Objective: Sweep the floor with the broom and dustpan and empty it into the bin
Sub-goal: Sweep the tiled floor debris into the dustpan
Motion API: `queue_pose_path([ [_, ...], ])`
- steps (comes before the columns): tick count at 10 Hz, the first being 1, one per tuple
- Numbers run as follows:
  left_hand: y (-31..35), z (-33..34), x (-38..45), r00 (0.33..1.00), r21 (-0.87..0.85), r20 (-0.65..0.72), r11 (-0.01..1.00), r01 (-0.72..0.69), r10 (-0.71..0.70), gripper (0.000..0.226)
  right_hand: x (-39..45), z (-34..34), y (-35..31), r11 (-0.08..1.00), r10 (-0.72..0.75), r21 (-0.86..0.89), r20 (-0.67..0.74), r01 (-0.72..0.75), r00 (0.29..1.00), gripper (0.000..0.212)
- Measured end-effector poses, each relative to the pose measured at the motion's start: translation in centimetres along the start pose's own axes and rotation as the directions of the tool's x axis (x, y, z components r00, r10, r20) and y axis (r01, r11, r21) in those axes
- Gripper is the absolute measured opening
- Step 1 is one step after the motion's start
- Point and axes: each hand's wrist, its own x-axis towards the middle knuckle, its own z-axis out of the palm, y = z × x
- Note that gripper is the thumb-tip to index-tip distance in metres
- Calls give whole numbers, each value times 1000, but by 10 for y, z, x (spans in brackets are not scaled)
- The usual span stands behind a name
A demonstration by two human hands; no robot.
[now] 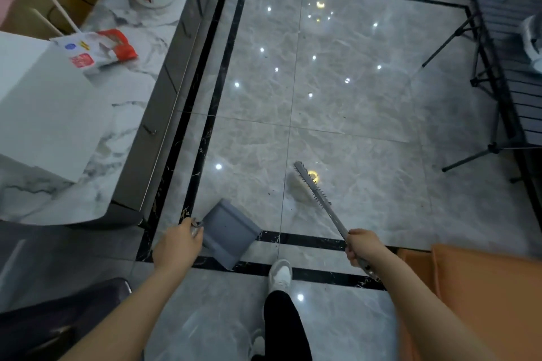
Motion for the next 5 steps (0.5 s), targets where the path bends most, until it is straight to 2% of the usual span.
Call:
queue_pose_path([
  [1, 12, -10, 27, 999, 28, 3, 998, -54, 54, 30, 22, 13, -25, 998, 70, 7, -14, -70, 997, 27],
  [2, 20, -20, 49, 995, 124, -12, 988, -93, 95, 29, 45, 23, -50, 997, -13, -73, 19, 14, 1000, 7],
  [3, 21, -30, 70, 989, 182, -2, 972, -148, 151, 27, 53, 33, -78, 1000, 16, 8, 54, -17, 998, 5],
  [4, 22, -37, 92, 979, 228, 11, 953, -201, 203, 24, 68, 43, -86, 997, 58, 49, 73, -61, 996, 12],
  [5, 22, -39, 110, 964, 248, 10, 933, -260, 266, 20, 69, 54, -95, 992, 104, 56, 79, -109, 991, 28],
])
